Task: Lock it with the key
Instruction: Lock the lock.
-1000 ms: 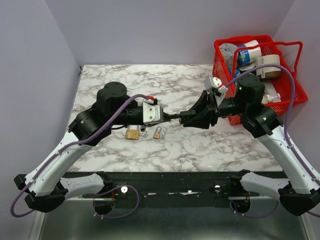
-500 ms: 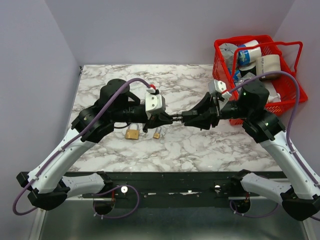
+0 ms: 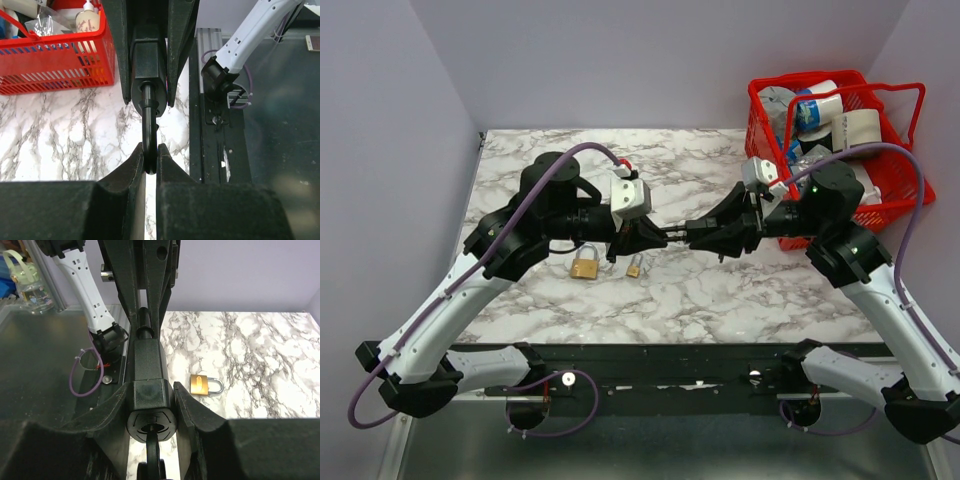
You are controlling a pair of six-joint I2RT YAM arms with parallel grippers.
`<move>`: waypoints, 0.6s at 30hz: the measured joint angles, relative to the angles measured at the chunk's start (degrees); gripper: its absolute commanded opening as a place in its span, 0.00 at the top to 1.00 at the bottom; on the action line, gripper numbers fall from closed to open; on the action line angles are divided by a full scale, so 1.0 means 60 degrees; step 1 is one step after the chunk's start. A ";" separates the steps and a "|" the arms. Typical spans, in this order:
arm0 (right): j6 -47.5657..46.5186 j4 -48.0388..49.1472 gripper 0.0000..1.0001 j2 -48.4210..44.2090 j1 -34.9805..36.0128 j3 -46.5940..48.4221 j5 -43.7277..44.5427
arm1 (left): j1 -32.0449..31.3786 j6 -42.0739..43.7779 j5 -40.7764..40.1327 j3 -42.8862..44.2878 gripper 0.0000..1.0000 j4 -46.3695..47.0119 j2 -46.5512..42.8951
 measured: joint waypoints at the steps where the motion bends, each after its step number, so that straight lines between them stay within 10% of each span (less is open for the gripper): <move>1: 0.0033 0.0033 0.99 0.0011 0.0000 0.0000 0.0000 | 0.0015 -0.0087 0.0018 0.0007 1.00 0.0007 0.0029; 18: 0.0284 0.0481 0.99 0.0146 0.0200 -0.0098 0.0160 | 0.0244 -0.1209 0.0477 0.0055 1.00 0.0463 0.0401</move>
